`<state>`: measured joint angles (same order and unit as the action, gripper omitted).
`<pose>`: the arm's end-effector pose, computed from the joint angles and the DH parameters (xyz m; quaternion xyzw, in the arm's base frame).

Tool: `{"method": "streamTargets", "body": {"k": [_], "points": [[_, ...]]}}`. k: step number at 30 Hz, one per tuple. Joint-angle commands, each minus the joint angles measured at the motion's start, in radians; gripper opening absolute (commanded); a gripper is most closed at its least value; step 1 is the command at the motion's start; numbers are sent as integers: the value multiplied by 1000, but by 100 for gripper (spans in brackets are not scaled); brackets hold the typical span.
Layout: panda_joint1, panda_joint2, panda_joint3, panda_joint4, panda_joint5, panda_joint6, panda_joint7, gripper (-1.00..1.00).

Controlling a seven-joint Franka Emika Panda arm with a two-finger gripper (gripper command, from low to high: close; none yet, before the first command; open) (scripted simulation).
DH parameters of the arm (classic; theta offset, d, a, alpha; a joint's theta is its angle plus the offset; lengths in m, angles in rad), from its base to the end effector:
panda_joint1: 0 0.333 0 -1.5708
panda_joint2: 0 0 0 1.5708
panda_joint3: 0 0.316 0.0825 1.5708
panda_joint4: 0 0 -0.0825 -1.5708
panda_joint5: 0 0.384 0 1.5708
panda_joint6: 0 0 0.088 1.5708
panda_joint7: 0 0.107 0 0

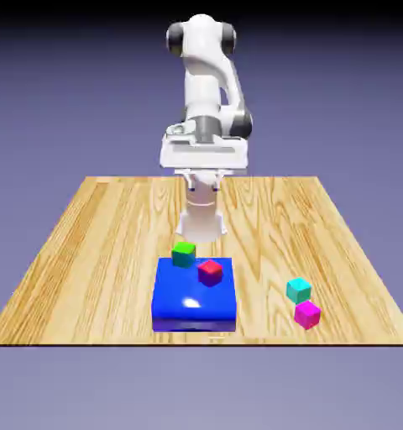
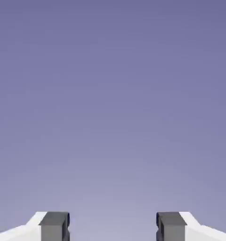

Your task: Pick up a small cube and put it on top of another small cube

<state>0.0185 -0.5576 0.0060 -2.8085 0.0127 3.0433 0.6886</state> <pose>0.3911 0.0086 0.4550 -0.8704 0.3058 -0.3612 0.1360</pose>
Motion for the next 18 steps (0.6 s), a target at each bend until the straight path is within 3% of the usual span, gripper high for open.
{"method": "streamTargets", "body": {"k": [1,18], "points": [[5,10,5,1,11,5,-44,0],[96,185,89,22,190,94,-783,0]]}}
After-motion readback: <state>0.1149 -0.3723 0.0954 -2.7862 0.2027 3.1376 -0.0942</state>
